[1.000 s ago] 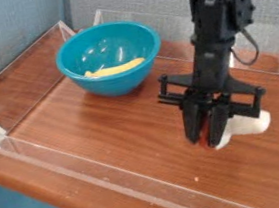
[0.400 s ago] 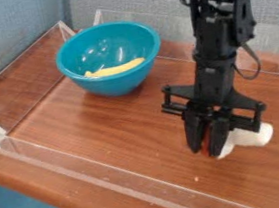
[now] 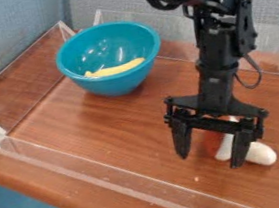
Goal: Remove the mushroom from the blue bowl and put it on the table
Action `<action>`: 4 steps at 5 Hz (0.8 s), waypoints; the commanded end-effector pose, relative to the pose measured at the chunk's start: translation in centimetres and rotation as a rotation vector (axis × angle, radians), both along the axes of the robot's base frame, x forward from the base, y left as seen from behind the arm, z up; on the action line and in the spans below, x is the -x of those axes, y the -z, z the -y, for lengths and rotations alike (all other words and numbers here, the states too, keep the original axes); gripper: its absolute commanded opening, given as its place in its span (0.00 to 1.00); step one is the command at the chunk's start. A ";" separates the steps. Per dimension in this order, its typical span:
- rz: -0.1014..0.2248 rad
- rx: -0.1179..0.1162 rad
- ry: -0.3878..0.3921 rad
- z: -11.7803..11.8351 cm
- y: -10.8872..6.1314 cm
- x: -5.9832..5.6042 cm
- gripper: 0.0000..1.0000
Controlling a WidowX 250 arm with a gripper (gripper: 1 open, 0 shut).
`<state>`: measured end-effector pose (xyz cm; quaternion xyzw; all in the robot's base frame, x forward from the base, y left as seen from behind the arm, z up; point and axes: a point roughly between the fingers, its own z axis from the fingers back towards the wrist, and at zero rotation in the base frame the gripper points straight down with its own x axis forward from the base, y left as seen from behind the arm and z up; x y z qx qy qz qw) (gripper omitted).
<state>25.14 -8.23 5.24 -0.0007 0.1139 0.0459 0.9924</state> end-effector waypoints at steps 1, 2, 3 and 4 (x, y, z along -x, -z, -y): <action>0.059 0.025 -0.023 -0.3 -1.9 -0.9 1.00; 0.089 0.044 -0.025 -0.5 -3.4 -1.2 1.00; 0.138 0.065 -0.019 -0.9 -7.1 -0.7 1.00; 0.181 0.082 -0.009 -1.5 -11.2 0.3 1.00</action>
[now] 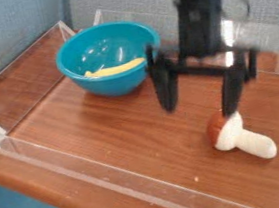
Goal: Remove the mushroom from the blue bowl and put it on the table
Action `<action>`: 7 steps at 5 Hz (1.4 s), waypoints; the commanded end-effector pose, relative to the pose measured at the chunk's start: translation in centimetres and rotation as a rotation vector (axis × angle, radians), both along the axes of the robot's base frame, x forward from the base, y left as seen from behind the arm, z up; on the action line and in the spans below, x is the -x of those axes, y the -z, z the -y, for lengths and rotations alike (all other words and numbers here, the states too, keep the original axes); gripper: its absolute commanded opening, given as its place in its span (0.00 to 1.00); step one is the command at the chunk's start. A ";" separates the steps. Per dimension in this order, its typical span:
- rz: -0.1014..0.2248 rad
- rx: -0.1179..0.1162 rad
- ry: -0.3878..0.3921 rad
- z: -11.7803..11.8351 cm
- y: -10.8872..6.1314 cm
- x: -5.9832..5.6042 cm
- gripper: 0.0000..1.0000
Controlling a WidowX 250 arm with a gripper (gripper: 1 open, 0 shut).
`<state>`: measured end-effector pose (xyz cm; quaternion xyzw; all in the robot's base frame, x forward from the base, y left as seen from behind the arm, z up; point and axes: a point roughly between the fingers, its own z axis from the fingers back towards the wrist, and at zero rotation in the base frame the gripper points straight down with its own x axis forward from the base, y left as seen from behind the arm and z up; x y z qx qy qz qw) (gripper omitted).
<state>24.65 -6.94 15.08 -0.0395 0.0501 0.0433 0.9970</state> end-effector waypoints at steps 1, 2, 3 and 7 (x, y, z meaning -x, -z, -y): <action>0.075 0.032 0.001 -1.0 -3.1 0.9 1.00; 0.080 0.028 0.012 -0.9 -3.0 0.2 1.00; 0.086 0.022 0.012 -0.9 -3.0 -1.2 1.00; 0.114 0.013 -0.151 2.4 -0.8 -4.9 1.00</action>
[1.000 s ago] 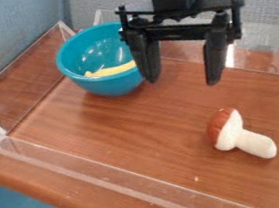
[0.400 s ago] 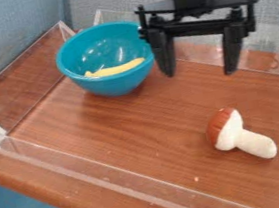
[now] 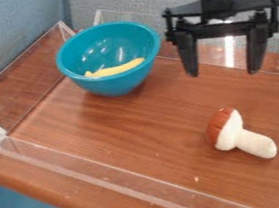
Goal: Remove the mushroom from the blue bowl and put it on the table
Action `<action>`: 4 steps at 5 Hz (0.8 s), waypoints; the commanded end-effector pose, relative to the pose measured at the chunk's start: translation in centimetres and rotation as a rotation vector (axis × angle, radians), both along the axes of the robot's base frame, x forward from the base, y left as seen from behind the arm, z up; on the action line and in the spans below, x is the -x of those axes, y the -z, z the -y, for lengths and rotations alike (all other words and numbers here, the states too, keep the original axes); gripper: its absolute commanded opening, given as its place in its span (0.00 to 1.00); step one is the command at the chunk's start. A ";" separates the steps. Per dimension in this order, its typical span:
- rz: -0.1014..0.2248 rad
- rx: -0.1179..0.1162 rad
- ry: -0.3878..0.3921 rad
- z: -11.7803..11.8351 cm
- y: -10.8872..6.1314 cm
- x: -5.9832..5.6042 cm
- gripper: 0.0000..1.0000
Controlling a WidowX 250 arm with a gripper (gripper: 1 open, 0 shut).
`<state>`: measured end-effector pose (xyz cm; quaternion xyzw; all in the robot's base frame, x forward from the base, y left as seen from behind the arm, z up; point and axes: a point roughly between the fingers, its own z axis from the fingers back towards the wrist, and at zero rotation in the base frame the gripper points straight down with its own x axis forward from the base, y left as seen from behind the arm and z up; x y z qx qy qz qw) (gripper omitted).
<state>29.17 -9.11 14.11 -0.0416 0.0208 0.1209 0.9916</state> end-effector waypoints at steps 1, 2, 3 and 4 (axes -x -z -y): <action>0.072 0.015 -0.036 0.7 -0.4 -2.1 1.00; 0.071 0.007 -0.066 1.0 1.4 -3.0 1.00; 0.064 -0.006 -0.087 1.5 3.6 -3.4 1.00; 0.046 -0.023 -0.081 2.6 5.2 -3.6 1.00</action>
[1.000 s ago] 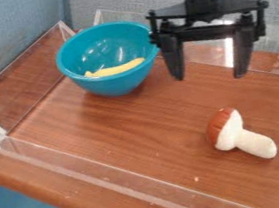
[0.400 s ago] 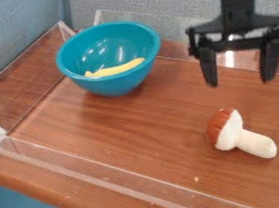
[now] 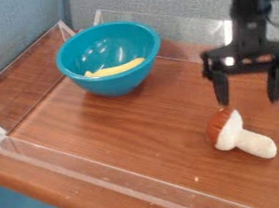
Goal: Remove the mushroom from the blue bowl and put it on the table
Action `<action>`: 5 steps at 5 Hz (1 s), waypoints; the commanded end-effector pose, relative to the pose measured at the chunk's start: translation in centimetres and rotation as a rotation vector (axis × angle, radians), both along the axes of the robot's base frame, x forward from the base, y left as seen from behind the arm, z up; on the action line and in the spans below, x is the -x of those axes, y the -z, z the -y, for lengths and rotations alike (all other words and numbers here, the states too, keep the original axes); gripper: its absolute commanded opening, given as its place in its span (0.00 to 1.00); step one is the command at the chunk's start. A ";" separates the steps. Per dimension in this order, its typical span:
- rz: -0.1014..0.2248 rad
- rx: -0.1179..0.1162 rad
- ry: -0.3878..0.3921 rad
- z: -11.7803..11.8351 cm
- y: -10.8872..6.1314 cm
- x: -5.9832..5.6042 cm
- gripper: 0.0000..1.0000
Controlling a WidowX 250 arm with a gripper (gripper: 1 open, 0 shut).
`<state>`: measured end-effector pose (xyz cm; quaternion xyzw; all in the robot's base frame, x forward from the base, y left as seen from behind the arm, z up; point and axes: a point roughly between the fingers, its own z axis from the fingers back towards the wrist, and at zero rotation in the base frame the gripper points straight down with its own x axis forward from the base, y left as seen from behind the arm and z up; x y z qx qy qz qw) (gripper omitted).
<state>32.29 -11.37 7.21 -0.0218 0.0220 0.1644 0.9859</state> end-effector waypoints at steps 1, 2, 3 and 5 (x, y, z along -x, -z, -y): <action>0.045 0.002 0.007 1.2 -0.4 -0.5 1.00; 0.029 -0.014 -0.009 1.0 1.8 -0.3 1.00; 0.039 -0.001 -0.007 -0.1 0.4 0.6 1.00; 0.066 0.040 -0.028 -1.1 -3.8 2.0 1.00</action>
